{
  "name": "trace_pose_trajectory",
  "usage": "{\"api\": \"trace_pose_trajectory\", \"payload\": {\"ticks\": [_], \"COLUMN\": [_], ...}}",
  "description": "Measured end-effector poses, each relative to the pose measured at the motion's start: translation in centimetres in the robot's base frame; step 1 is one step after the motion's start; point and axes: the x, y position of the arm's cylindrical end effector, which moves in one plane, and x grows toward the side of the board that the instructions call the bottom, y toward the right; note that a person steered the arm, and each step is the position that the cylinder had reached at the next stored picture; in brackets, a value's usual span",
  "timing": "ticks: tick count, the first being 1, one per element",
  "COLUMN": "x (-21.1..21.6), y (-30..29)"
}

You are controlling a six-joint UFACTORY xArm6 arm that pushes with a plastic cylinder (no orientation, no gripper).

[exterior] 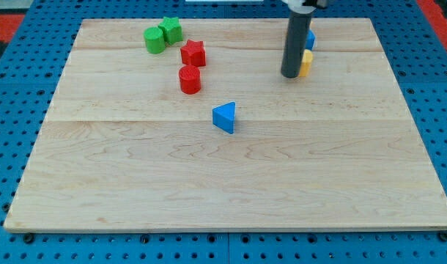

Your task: Keep yellow blocks and blue blocks in a vertical line towards top right

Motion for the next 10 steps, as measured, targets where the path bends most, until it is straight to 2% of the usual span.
{"api": "trace_pose_trajectory", "payload": {"ticks": [2,3,4,5,6,7,8,10], "x": [-0.2,2.5,11.0,18.9,16.0,12.3,9.5,6.8], "y": [0.6,0.7,-1.5,-9.5,-17.4,-16.2,-10.4,1.9]}}
